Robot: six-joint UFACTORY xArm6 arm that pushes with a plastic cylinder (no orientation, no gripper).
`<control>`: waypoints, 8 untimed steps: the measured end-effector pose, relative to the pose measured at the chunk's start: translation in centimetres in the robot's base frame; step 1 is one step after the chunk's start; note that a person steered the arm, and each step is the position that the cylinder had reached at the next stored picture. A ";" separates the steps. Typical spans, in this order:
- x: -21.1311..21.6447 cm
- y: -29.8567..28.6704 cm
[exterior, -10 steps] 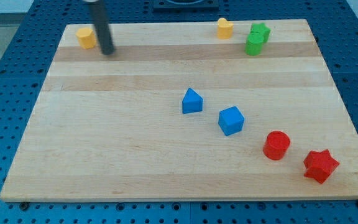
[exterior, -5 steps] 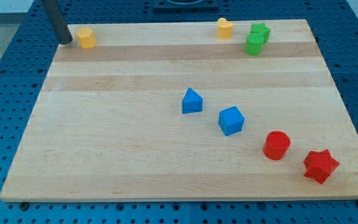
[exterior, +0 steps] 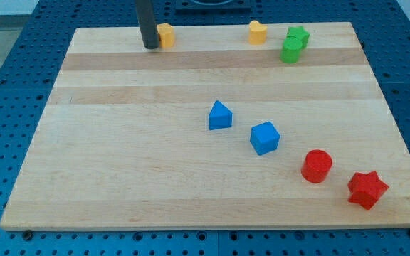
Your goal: Slide the yellow hexagon towards the top center of the board
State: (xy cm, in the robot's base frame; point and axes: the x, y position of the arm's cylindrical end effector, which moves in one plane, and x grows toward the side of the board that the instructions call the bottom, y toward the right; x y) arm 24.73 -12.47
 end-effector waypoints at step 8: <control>-5.1 -3.1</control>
State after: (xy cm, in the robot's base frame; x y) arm 19.64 -15.54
